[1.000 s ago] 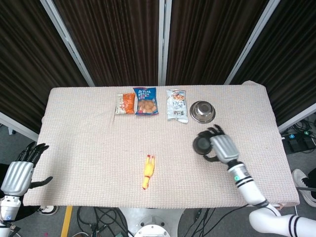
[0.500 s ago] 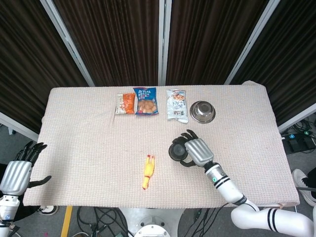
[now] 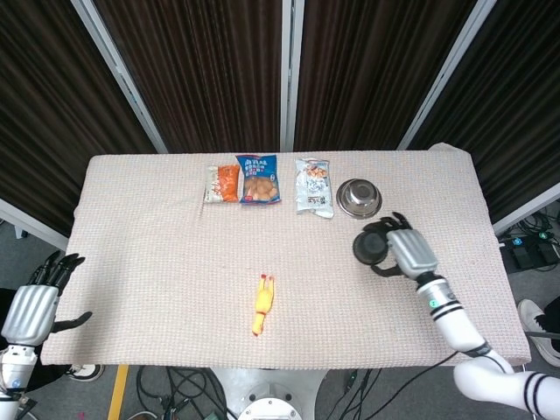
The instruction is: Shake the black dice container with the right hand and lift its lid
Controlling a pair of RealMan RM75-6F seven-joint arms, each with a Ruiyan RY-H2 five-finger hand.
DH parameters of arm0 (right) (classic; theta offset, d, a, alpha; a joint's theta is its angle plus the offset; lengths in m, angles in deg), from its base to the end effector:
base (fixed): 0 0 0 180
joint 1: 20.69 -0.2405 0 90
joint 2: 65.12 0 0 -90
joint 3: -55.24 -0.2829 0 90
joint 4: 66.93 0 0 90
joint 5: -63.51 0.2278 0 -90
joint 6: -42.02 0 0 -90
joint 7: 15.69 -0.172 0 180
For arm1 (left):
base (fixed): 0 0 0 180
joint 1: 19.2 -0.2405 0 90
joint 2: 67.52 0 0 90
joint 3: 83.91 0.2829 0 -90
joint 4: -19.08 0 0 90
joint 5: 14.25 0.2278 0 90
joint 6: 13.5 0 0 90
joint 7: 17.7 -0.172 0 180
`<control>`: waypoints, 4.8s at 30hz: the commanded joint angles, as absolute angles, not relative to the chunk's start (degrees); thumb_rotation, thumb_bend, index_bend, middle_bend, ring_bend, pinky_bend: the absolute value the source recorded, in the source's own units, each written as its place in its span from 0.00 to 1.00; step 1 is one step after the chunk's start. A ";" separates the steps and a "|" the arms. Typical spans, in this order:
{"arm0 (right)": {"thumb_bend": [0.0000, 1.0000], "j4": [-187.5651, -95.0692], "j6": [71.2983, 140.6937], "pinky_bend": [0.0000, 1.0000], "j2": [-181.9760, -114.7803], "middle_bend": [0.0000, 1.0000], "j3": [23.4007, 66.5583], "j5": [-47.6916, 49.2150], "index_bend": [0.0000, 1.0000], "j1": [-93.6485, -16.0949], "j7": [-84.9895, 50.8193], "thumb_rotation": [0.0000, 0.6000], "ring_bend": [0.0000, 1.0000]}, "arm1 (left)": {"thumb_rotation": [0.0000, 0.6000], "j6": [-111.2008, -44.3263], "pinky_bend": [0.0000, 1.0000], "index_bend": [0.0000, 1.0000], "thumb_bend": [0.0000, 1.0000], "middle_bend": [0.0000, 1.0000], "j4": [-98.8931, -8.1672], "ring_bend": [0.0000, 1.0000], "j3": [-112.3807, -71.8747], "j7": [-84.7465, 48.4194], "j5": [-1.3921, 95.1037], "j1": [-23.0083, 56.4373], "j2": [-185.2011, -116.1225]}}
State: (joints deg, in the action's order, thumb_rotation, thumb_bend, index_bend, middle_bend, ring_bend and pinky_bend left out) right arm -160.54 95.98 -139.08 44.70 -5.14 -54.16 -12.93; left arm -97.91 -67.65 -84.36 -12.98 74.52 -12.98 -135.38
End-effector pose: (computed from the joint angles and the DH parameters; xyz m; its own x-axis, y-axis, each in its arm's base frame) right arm -0.2167 -0.3686 0.0364 0.2540 -0.3234 0.9115 -0.9542 -0.2378 0.1815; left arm -0.3489 0.2121 0.1290 0.3571 0.0491 0.9328 0.9327 -0.0723 -0.3533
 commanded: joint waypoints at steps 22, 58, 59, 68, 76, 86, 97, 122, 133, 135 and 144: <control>0.22 -157.53 89.68 0.00 -155.32 0.49 44.45 -8.49 0.39 -61.63 -6.98 1.00 0.13 | 1.00 -98.21 0.16 0.13 0.09 0.11 -67.25 0.03 -83.83 -12.72 74.59 -13.36 -135.64; 0.21 -158.78 103.99 0.00 -137.16 0.49 45.41 -5.64 0.40 -49.51 -12.28 1.00 0.13 | 1.00 -96.32 0.16 0.13 0.09 0.11 -66.53 0.03 -83.56 -12.60 75.56 -11.90 -136.78; 0.21 -158.24 103.69 0.00 -136.15 0.49 45.61 -5.49 0.40 -48.89 -13.89 1.00 0.12 | 1.00 -96.25 0.16 0.13 0.09 0.11 -66.52 0.03 -83.50 -12.72 75.56 -11.89 -136.95; 0.21 -158.58 94.09 0.00 -149.33 0.49 46.76 -11.82 0.40 -58.31 -9.44 1.00 0.13 | 1.00 -96.82 0.16 0.13 0.09 0.11 -66.54 0.03 -83.53 -13.11 74.77 -12.52 -136.88; 0.21 -160.80 102.24 0.00 -141.81 0.49 46.13 -8.96 0.40 -52.74 -9.24 1.00 0.13 | 1.00 -95.80 0.16 0.13 0.09 0.11 -65.84 0.03 -83.33 -12.64 74.82 -12.11 -137.14; 0.21 -157.12 102.69 0.00 -134.40 0.49 48.87 -12.19 0.40 -47.54 -20.68 1.00 0.12 | 1.00 -95.51 0.16 0.13 0.09 0.11 -67.04 0.03 -83.25 -14.70 75.83 -11.37 -138.01; 0.21 -161.44 101.29 0.00 -142.24 0.49 47.21 -13.34 0.40 -52.72 -10.95 1.00 0.13 | 1.00 -95.95 0.16 0.13 0.09 0.11 -66.88 0.03 -83.45 -14.16 75.00 -11.78 -137.68; 0.21 -145.41 99.22 0.00 -147.12 0.48 51.45 -13.76 0.40 -48.21 -21.20 1.00 0.12 | 1.00 -96.50 0.16 0.13 0.09 0.11 -66.30 0.03 -83.39 -13.79 75.30 -11.86 -137.92; 0.18 -139.47 99.03 0.00 -151.55 0.45 51.52 -15.33 0.37 -48.62 -24.56 1.00 0.12 | 1.00 -96.90 0.16 0.13 0.09 0.11 -65.46 0.03 -83.44 -13.22 74.77 -12.34 -137.99; 0.15 -138.66 98.89 0.00 -151.96 0.44 51.72 -15.70 0.36 -48.66 -25.15 1.00 0.11 | 1.00 -96.86 0.16 0.13 0.09 0.11 -65.24 0.03 -83.44 -12.97 74.61 -12.42 -138.02; 0.00 -138.67 95.67 0.00 -150.97 0.23 52.86 -16.00 0.11 -49.43 -25.55 1.00 0.00 | 1.00 -96.85 0.16 0.13 0.09 0.11 -64.62 0.03 -83.19 -12.03 74.88 -12.55 -137.84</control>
